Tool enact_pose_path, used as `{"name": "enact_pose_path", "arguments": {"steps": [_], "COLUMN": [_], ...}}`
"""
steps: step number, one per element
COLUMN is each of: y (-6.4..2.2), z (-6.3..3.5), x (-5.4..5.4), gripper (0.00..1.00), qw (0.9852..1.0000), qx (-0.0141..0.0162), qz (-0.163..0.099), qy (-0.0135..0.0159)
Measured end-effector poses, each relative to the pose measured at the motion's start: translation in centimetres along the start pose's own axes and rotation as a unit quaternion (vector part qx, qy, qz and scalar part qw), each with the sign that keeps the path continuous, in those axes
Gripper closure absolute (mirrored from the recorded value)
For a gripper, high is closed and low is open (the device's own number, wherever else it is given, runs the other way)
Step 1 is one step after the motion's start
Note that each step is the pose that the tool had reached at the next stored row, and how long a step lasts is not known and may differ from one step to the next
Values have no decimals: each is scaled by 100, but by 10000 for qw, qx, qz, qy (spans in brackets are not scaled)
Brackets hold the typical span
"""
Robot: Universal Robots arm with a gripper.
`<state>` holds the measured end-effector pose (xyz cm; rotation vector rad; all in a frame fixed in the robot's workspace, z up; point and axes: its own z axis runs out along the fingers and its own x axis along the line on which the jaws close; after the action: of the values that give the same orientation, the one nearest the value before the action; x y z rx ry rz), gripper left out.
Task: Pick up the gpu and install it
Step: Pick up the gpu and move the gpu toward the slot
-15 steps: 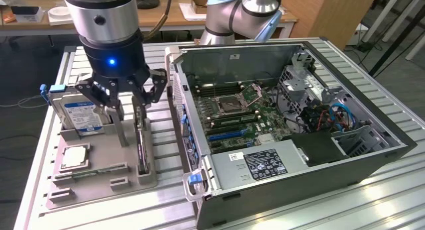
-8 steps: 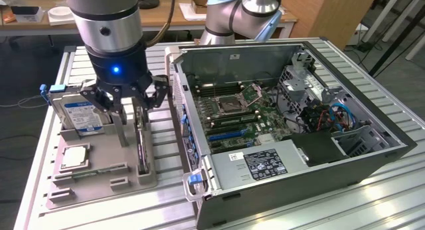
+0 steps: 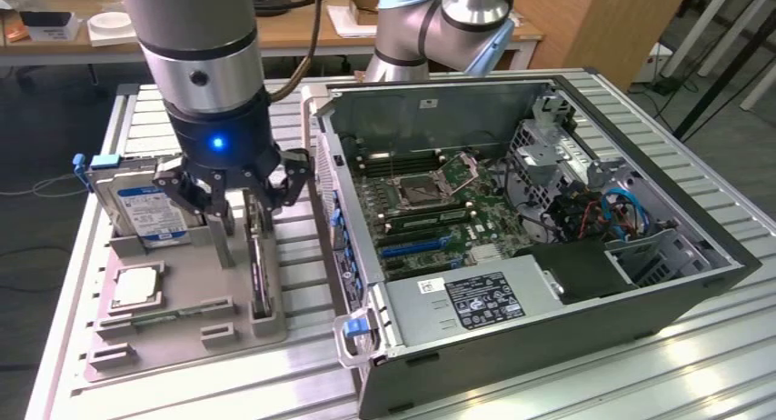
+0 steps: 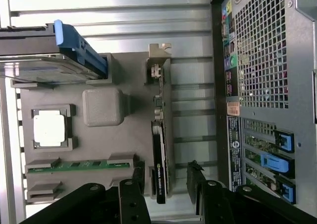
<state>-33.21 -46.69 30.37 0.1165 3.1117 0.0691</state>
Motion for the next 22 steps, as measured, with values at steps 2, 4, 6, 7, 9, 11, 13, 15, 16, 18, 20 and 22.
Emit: {"name": "enact_pose_path", "arguments": {"steps": [2, 4, 6, 7, 9, 11, 13, 15, 16, 18, 20, 22], "y": [-2, -3, -5, -6, -7, -9, -11, -13, -14, -16, -18, -19], "z": [36, 71, 109, 127, 163, 200, 236, 271, 290, 327, 363, 399], "x": [-1, -1, -1, 0, 1, 1, 2, 3, 4, 5, 6, 6], "gripper": [53, 53, 53, 53, 53, 53, 53, 53, 53, 53, 53, 53], "qw": [10000, 10000, 10000, 10000, 10000, 10000, 10000, 10000, 10000, 10000, 9999, 9998], "qx": [0, 1, 0, 1, 0, 0, 0, 1, 0, 0, -2, -5], "qz": [0, 0, 0, 0, 0, 0, -1, -9, -17, -44, -108, -222], "qy": [0, 1, 0, 0, 0, 0, 0, 1, 1, 3, 5, 11]}}
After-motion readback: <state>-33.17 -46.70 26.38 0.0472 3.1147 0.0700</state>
